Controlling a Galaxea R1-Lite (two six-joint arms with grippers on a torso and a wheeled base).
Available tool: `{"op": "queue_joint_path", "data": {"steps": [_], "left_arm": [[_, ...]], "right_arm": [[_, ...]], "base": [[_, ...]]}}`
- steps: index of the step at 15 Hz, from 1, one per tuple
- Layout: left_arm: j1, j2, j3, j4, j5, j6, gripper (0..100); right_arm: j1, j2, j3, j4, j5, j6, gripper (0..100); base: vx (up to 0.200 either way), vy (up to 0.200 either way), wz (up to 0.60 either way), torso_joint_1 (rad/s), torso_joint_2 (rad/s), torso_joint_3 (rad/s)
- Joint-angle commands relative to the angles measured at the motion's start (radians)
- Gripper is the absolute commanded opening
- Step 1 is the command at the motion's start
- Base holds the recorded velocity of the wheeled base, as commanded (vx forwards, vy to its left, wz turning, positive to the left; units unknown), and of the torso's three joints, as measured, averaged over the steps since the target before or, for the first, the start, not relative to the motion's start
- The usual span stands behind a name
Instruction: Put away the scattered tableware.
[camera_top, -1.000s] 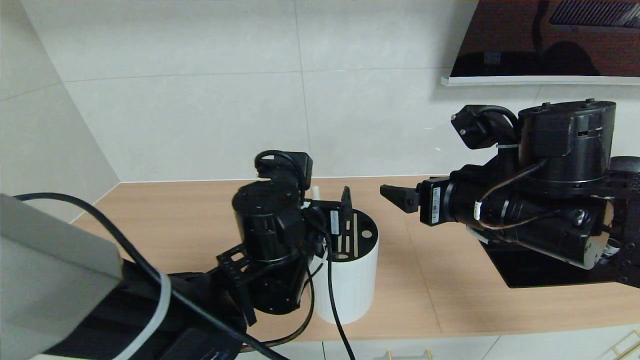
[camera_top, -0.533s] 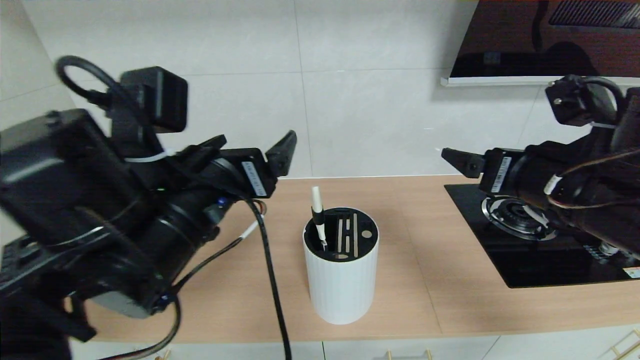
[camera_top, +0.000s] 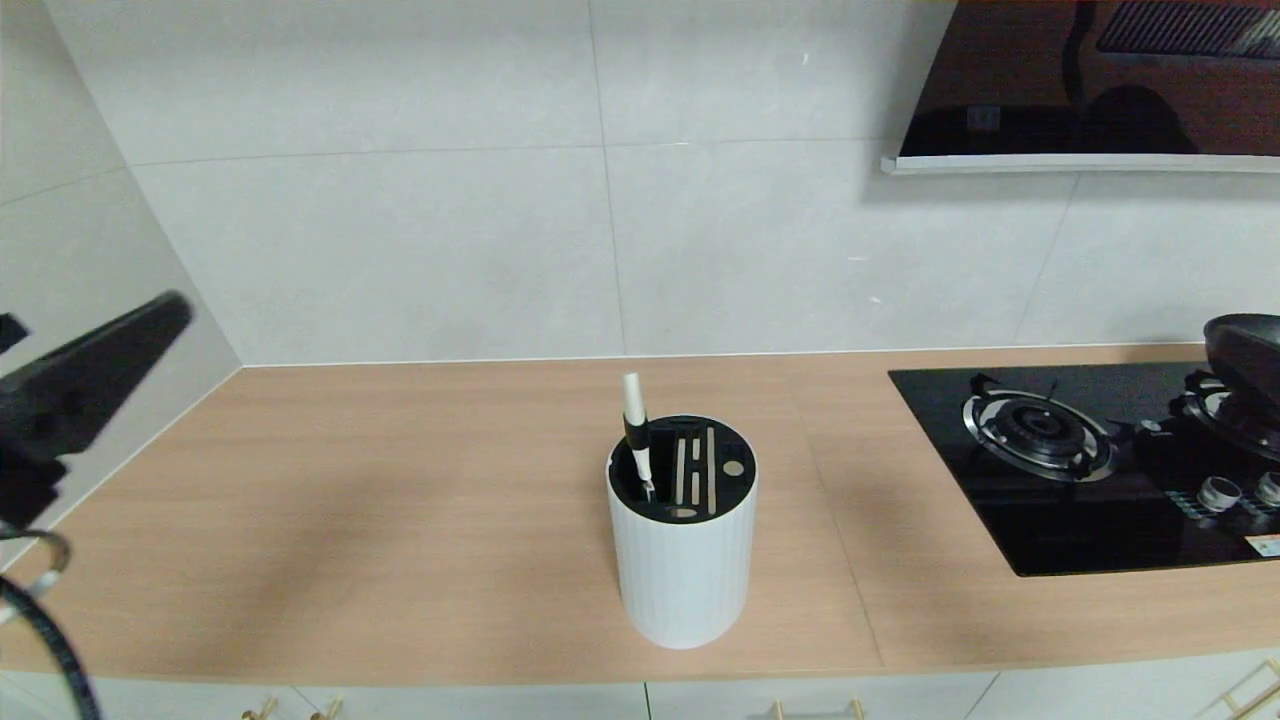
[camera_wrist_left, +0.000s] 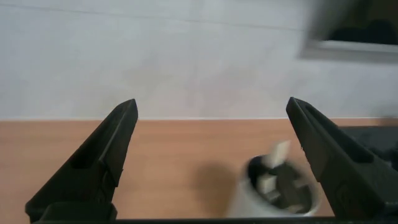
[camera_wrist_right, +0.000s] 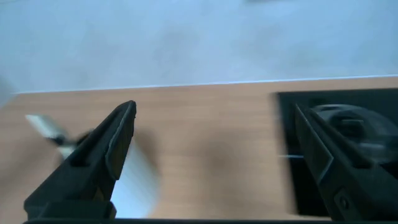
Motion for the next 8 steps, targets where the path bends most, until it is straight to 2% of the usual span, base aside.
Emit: {"op": "queue_joint_path", "data": {"steps": [1,2,3,4,5,6,8], "left_arm": [[0.156,-0.292,0.03,0.153,-0.002,0.045,100],[0.208,-0.389,0.056,0.21,-0.013,0.094,100],[0.27,-0.479,0.09,0.252,-0.05,0.119,100],[0.305,-0.536,0.107,0.279,-0.076,0.127,100],[0.305,-0.536,0.107,0.279,-0.076,0.127,100],[0.372,-0.645,0.127,0.364,-0.093,0.131,100],[0.411,-0.724,0.146,0.419,-0.103,0.151,100]], "right_arm": [[-0.182,-0.307,0.095,0.073,0.005,-0.068,100],[-0.236,-0.416,0.095,0.144,0.025,-0.091,100],[-0.281,-0.526,0.094,0.233,0.065,-0.1,100],[-0.305,-0.606,0.101,0.286,0.082,-0.1,100],[-0.305,-0.606,0.101,0.286,0.082,-0.1,100],[-0.328,-0.757,0.109,0.411,0.11,-0.106,100],[-0.339,-0.821,0.117,0.458,0.114,-0.12,100]], "base": [[0.0,0.0,0.0,0.0,0.0,0.0],[0.0,0.0,0.0,0.0,0.0,0.0],[0.0,0.0,0.0,0.0,0.0,0.0],[0.0,0.0,0.0,0.0,0.0,0.0],[0.0,0.0,0.0,0.0,0.0,0.0],[0.0,0.0,0.0,0.0,0.0,0.0],[0.0,0.0,0.0,0.0,0.0,0.0]]}}
